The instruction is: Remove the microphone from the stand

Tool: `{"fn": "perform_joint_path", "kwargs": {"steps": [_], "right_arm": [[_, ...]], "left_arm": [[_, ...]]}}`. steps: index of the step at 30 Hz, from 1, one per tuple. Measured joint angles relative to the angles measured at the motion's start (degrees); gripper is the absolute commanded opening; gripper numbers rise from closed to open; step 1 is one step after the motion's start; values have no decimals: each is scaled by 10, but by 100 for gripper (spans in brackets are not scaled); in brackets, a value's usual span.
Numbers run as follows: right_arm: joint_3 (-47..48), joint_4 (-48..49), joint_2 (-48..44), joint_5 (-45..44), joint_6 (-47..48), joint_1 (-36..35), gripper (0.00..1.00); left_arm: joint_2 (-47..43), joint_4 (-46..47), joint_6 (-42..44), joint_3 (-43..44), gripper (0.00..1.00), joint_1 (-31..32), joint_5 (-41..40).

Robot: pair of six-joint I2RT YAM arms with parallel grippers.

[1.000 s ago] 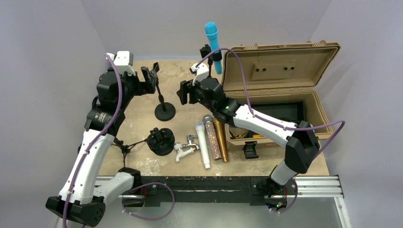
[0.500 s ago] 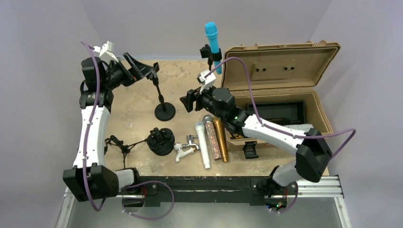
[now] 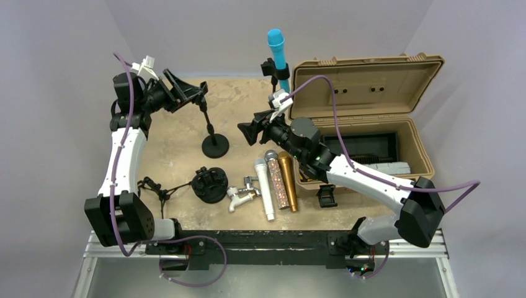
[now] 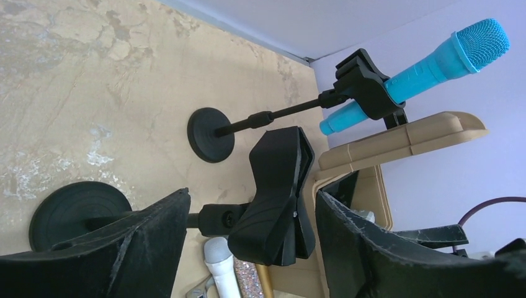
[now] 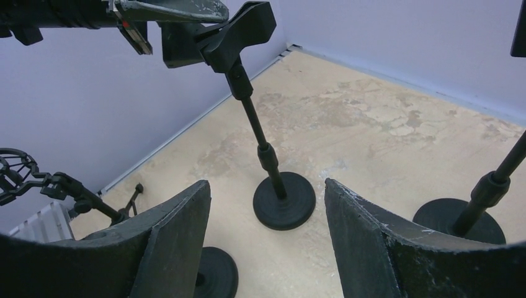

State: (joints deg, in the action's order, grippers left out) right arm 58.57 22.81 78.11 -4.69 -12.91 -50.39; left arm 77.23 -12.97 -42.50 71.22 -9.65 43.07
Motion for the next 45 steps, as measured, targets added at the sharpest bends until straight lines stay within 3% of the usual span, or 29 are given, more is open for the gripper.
{"fn": "perform_joint_path", "kwargs": {"steps": [8,20,23,28,30,33,38,45], "right_arm": [[0,7,2,7,0,0,66],[-6,18,26,12,0,0,66],[-7,19,30,12,0,0,66],[-7,20,30,12,0,0,66],[-7,21,30,12,0,0,66],[-7,21,31,12,1,0,66],[-7,21,35,13,1,0,66],[-7,21,38,13,1,0,66]], "left_arm": [[5,25,-2,-16,45,0,17],[0,40,39,-127,39,27,-40],[5,59,38,-139,47,27,-44],[4,39,49,-136,77,28,-68],[3,4,60,-122,88,31,-92],[2,-79,102,-75,95,54,-152],[7,-205,177,43,94,129,-259],[59,-300,257,172,69,203,-407]]}}
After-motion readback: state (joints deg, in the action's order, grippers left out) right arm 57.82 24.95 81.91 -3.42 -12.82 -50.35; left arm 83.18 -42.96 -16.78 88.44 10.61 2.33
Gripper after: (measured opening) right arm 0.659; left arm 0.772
